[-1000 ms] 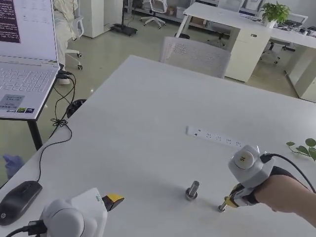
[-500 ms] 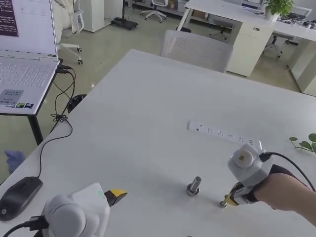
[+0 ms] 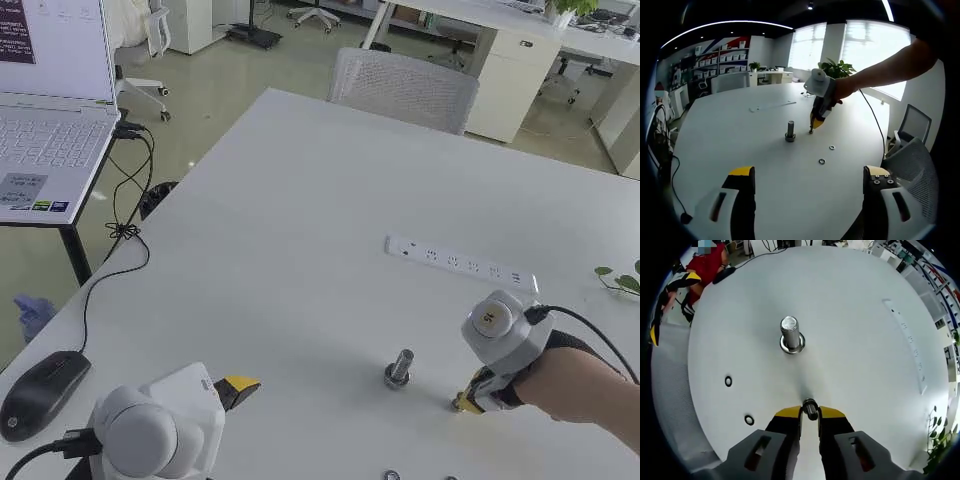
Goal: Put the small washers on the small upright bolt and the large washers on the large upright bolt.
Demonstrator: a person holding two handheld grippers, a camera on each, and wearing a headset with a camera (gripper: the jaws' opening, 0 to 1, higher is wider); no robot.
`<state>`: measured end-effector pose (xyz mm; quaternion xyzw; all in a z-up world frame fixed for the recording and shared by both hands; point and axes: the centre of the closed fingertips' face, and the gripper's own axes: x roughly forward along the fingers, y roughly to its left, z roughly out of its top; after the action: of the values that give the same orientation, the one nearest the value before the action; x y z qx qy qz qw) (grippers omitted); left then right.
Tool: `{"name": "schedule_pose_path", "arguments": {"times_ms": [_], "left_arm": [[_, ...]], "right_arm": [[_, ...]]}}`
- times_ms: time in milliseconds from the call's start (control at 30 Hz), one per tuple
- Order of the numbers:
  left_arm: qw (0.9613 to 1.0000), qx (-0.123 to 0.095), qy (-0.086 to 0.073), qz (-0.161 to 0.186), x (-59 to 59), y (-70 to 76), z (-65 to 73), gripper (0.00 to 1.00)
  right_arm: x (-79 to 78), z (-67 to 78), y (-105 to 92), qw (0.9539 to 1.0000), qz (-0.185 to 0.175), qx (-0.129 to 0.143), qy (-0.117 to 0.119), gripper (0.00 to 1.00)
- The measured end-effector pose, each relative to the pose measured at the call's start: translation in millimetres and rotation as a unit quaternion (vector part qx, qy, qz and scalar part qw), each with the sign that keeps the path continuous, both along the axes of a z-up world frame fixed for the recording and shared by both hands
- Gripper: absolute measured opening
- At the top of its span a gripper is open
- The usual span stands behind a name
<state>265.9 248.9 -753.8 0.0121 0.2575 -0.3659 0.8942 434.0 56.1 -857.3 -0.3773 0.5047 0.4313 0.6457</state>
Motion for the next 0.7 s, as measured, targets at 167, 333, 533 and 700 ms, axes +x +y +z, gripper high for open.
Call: {"name": "schedule_pose_path", "arguments": {"times_ms": [167,333,533,700], "left_arm": [[1.0000,0.000,0.002,-0.001,1.2,-0.5,-0.8,0.89],[1.0000,-0.002,0.002,-0.001,1.7,-1.1,0.6,0.89],[1.0000,-0.001,0.002,-0.001,2.1,-0.7,-0.2,0.89],[1.0000,-0.001,0.003,0.000,2.0,0.1,-0.3,0.89]], "right_arm": [[0.1,-5.6,-0.8,1.0000,0.002,-0.002,0.000,0.14],[0.3,-7.3,0.0,1.0000,0.002,-0.005,0.000,0.14],[-1.5,-9.2,1.0,1.0000,0.006,-0.008,0.001,0.14],[-1.3,-11.8,0.7,0.9999,0.008,-0.009,0.001,0.14]]}}
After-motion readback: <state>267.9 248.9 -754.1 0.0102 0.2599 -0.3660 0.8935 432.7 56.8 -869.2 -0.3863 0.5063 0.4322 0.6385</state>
